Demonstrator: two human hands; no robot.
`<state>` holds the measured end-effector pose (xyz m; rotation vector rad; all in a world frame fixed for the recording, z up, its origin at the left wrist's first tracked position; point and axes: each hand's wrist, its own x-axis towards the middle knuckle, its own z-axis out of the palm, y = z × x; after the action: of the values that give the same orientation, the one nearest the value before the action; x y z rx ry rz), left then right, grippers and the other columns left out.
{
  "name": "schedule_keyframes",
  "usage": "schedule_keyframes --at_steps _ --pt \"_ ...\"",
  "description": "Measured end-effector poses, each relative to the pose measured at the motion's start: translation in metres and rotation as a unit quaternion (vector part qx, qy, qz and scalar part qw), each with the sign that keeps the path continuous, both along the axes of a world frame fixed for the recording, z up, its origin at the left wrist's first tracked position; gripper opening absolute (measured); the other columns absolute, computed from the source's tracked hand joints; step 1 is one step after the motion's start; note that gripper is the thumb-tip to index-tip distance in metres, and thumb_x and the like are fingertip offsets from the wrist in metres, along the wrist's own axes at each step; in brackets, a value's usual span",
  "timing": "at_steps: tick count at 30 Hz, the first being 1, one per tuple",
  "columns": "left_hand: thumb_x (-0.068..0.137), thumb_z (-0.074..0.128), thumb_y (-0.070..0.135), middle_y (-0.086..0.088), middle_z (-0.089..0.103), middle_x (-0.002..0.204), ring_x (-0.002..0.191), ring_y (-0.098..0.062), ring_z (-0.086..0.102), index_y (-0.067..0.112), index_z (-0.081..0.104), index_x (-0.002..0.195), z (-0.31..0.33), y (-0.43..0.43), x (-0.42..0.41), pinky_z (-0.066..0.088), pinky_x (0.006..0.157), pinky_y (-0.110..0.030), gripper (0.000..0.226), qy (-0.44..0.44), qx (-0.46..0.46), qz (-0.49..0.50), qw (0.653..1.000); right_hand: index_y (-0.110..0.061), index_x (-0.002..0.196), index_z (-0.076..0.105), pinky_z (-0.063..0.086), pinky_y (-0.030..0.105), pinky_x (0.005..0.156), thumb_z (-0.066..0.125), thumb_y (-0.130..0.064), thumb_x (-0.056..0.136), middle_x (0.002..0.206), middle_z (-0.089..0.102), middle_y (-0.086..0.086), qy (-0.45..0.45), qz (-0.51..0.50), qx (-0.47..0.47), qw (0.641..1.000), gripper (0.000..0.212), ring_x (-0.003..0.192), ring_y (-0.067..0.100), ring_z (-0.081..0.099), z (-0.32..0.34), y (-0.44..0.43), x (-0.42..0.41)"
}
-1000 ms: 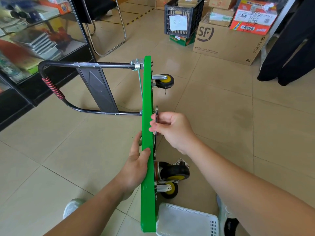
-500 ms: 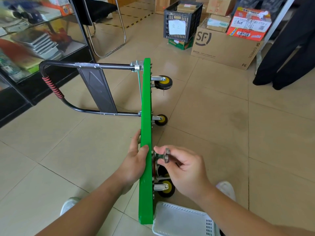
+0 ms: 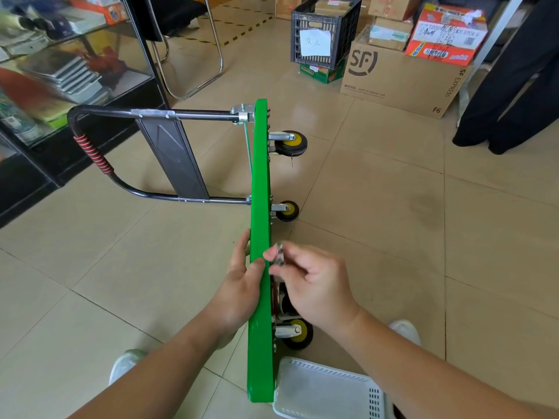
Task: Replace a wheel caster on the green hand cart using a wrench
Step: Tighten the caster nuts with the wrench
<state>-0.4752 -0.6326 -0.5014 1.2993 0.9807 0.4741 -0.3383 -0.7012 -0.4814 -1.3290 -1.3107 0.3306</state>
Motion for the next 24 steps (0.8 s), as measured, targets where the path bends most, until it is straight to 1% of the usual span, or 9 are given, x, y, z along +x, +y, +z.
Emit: schedule_keyframes --at_steps 2,4,6,8,12,15,19,21,24 --pt "0.091 0.042 0.053 0.002 0.063 0.132 0.106 -0.038 0.066 0.07 0.02 0.145 -0.003 0.0 0.0 0.053 0.097 -0.061 0.06 0.011 -0.006 0.007 1.0 -0.005 0.094 0.078 0.056 0.025 0.093 0.072 0.008 0.084 0.095 0.077 -0.008 0.109 0.001 -0.066 0.992 0.018 0.096 0.006 0.073 0.008 0.013 0.004" --pt "0.09 0.041 0.051 0.001 0.064 0.125 0.107 -0.046 0.063 0.069 0.019 0.146 -0.004 0.0 0.0 0.053 0.095 -0.064 0.063 0.019 -0.014 0.012 1.0 -0.01 0.095 0.078 0.057 0.03 0.094 0.071 0.007 0.085 0.095 0.077 -0.007 0.176 0.016 -0.137 0.975 0.021 0.095 0.008 0.074 0.017 0.029 0.01" --pt "0.09 0.041 0.05 -0.004 0.063 0.121 0.108 -0.05 0.061 0.067 0.018 0.147 -0.004 0.001 -0.001 0.053 0.094 -0.065 0.064 0.02 -0.021 0.014 0.999 -0.014 0.1 0.077 0.058 0.031 0.093 0.073 0.003 0.086 0.098 0.077 -0.004 0.171 0.019 -0.192 0.966 0.023 0.093 0.008 0.074 0.023 0.045 0.019" --pt "0.098 0.041 0.046 -0.008 0.061 0.115 0.108 -0.051 0.06 0.066 0.018 0.148 -0.005 0.001 -0.001 0.053 0.094 -0.065 0.058 0.022 -0.016 0.011 1.0 -0.013 0.106 0.075 0.059 0.033 0.09 0.073 0.0 0.087 0.098 0.077 -0.001 0.192 0.019 -0.237 0.952 0.023 0.089 0.009 0.075 0.025 0.06 0.027" --pt "0.111 0.034 0.033 -0.004 0.061 0.115 0.11 -0.049 0.06 0.062 0.015 0.151 -0.007 0.003 -0.003 0.053 0.096 -0.062 0.052 0.025 -0.013 0.003 1.0 -0.011 0.108 0.072 0.058 0.024 0.073 0.072 -0.004 0.09 0.094 0.077 0.002 0.213 0.044 -0.284 0.934 0.019 0.083 0.012 0.076 0.028 0.074 0.032" --pt "0.112 0.034 0.032 -0.011 0.062 0.126 0.112 -0.048 0.059 0.064 0.016 0.15 -0.004 0.003 -0.003 0.052 0.097 -0.062 0.053 0.024 -0.018 0.001 1.0 -0.013 0.102 0.072 0.058 0.022 0.07 0.071 -0.001 0.089 0.091 0.076 0.003 0.23 0.055 -0.272 0.933 0.018 0.081 0.013 0.075 0.035 0.071 0.032" --pt "0.112 0.033 0.034 0.006 0.06 0.128 0.111 -0.046 0.062 0.066 0.014 0.148 -0.001 0.002 -0.003 0.055 0.092 -0.062 0.052 0.022 -0.014 -0.008 1.0 -0.017 0.092 0.073 0.058 0.026 0.084 0.071 0.005 0.087 0.093 0.077 0.002 0.242 0.056 -0.164 0.955 0.023 0.094 0.017 0.075 0.049 0.044 0.034" --pt "0.112 0.033 0.034 0.004 0.059 0.127 0.111 -0.046 0.062 0.067 0.015 0.147 -0.001 0.002 -0.003 0.055 0.091 -0.063 0.051 0.021 -0.01 -0.008 1.0 -0.02 0.088 0.074 0.058 0.032 0.091 0.069 0.01 0.086 0.095 0.078 0.003 0.227 0.056 -0.109 0.966 0.03 0.097 0.019 0.074 0.052 0.022 0.032" --pt "0.112 0.034 0.034 0.004 0.059 0.128 0.11 -0.047 0.062 0.069 0.016 0.146 -0.001 0.002 -0.002 0.055 0.091 -0.065 0.052 0.013 -0.014 -0.009 1.0 -0.024 0.093 0.076 0.058 0.035 0.092 0.071 0.01 0.083 0.098 0.078 0.001 0.178 0.048 -0.077 0.98 0.036 0.1 0.019 0.074 0.042 -0.009 0.021"
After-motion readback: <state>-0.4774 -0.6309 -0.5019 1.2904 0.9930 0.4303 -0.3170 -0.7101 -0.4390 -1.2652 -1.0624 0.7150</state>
